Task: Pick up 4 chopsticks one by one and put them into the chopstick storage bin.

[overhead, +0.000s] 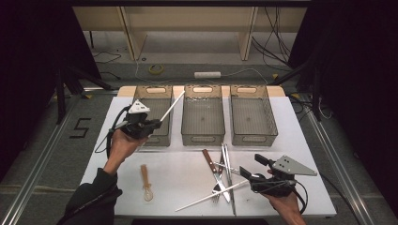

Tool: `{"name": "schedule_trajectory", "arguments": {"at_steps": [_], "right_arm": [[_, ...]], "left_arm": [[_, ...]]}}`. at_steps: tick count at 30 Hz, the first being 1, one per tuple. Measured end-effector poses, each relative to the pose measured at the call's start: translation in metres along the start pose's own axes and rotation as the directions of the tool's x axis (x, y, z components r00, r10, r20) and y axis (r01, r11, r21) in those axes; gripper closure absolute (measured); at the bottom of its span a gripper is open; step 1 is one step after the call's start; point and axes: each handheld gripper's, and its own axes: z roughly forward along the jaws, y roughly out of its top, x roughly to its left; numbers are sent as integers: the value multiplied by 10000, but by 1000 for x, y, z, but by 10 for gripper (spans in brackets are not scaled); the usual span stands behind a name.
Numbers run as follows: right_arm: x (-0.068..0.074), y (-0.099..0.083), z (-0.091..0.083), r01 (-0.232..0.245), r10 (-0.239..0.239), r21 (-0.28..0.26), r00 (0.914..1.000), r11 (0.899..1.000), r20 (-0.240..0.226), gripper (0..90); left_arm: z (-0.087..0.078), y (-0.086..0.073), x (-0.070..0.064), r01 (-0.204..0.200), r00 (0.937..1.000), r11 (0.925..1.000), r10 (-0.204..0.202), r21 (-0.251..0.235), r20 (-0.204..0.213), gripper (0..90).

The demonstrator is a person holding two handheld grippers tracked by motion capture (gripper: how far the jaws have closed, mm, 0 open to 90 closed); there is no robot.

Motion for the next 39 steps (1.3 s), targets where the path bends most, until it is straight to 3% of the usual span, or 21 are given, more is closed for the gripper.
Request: {"name": "schedule_trajectory", "arguments": {"at_steps": [13, 26, 30, 39], "right_arm": [[-1, 0, 0, -47, 47, 4, 10000, 10000, -1, 260], [-1, 0, 0, -90, 90, 2, 10000, 10000, -13, 260], [-1, 0, 0, -113, 113, 2, 9999, 9999, -15, 260], [-2, -1, 1, -145, 145, -37, 9999, 9999, -66, 260]], "left_arm": [[11, 12, 38, 795, 9946, 9967, -802, -144, -659, 841], [19, 12, 68, 1590, 9793, 9865, -1627, -398, -1201, 841], [21, 11, 75, 1933, 9722, 9797, -1986, -535, -1237, 841], [28, 6, 88, 2283, 9605, 9720, -2341, -548, -1504, 841]]}}
